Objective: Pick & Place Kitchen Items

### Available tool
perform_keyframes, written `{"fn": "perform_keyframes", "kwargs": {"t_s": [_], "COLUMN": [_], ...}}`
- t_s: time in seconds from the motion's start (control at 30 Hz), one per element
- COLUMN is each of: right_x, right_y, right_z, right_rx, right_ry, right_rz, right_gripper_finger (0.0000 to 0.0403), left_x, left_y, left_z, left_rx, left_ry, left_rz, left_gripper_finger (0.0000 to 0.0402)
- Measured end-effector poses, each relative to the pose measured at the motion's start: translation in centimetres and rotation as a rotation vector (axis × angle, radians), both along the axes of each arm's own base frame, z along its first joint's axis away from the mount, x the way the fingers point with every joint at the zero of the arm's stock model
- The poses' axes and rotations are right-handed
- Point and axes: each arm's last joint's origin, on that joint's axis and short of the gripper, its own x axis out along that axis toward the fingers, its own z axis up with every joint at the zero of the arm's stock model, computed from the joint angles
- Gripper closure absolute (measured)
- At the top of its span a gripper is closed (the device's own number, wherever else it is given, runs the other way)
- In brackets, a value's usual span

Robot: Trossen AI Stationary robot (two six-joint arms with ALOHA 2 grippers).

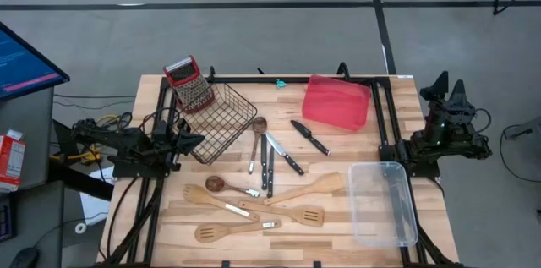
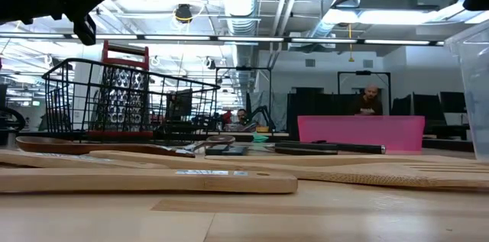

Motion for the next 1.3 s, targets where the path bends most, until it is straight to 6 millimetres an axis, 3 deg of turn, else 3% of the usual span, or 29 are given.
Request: {"fn": "perform_keyframes", "kwargs": {"t_s": [0.67,0.97,1.17,1.3], "right_x": [0.0,0.0,0.1,0.1], "right_y": [0.0,0.0,0.0,0.0], "right_z": [0.0,0.0,0.0,0.0], "right_rx": [0.0,-0.001,-0.002,-0.002], "right_ry": [0.0,0.003,0.011,0.015], "right_rz": [0.0,0.0,0.0,0.0], "right_gripper_finger": [0.003,0.003,0.003,0.003], "left_x": [-0.2,-1.3,-1.2,-0.8], "left_y": [0.1,0.5,0.6,0.4], "left_z": [0.7,2.7,3.2,4.7], "left_rx": [-0.177,-0.274,-0.303,-0.339], "left_ry": [-0.1,-0.332,-0.356,-0.351], "left_rz": [-0.05,-0.058,-0.024,-0.042], "left_gripper_finger": [0.0399,0.0399,0.0399,0.0399]}}
